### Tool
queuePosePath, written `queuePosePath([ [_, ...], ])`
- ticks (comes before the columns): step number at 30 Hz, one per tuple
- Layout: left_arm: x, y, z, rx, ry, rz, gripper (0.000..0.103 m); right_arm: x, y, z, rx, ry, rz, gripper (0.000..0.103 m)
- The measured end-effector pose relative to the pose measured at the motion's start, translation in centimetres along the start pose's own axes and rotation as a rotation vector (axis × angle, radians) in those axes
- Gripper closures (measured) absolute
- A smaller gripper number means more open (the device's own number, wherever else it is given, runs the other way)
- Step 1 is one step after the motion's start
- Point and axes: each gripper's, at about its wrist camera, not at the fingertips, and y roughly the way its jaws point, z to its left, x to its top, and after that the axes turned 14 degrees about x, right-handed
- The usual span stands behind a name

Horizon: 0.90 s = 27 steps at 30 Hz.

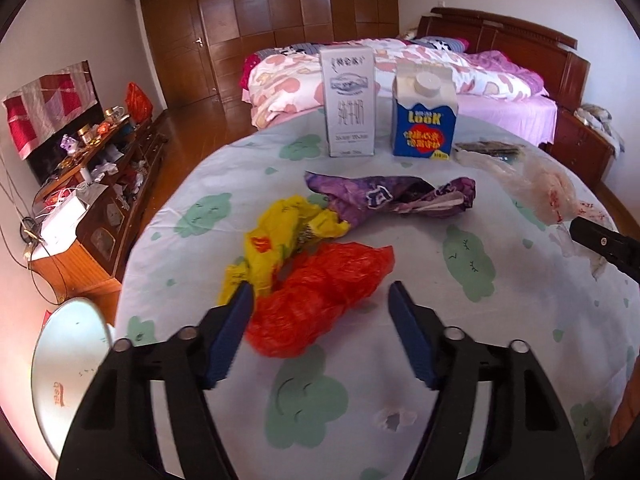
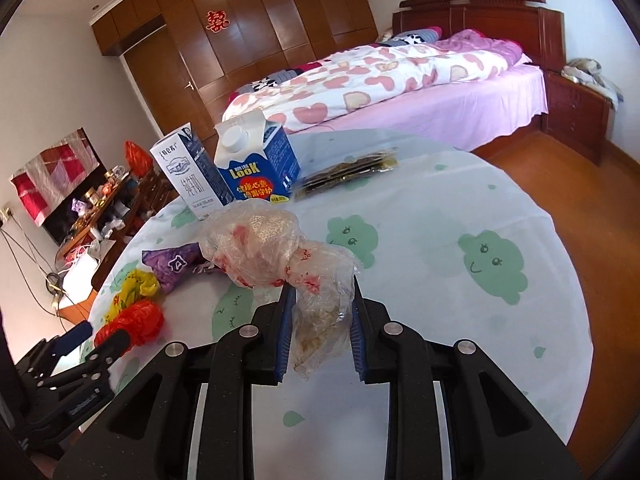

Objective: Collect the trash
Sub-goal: 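Grasp the red plastic bag with the left gripper, then carry the red bag and clear bag over the blue bin with both grippers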

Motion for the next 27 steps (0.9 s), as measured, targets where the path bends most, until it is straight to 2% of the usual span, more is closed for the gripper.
queuePosePath([
  [1, 0.0, 0.3, -0.4, -0.005, 0.011, 0.006, 0.056, -0.3, 0.1, 0.1, 0.001, -0.002, 0.008, 0.077],
  [2, -0.1, 0.5, -0.7, -0.007, 0.025, 0.011, 0.06, -0.1, 0.0, -0.2, 0.001, -0.002, 0.01, 0.077],
  [3, -0.2, 0.7, -0.9, -0.009, 0.034, 0.014, 0.07, -0.2, -0.1, -0.4, 0.002, 0.0, 0.015, 0.077],
  [6, -0.4, 0.7, -1.1, -0.016, 0.04, 0.015, 0.077, -0.1, -0.2, -1.1, 0.007, 0.008, 0.026, 0.077],
  [13, -0.5, -1.2, -0.5, -0.016, 0.016, -0.016, 0.08, -0.3, 0.2, -0.5, 0.007, 0.005, -0.007, 0.077],
  [27, -1.4, -7.2, 2.0, -0.071, -0.045, -0.087, 0.08, -1.2, -2.0, 1.7, 0.002, -0.019, -0.044, 0.077],
])
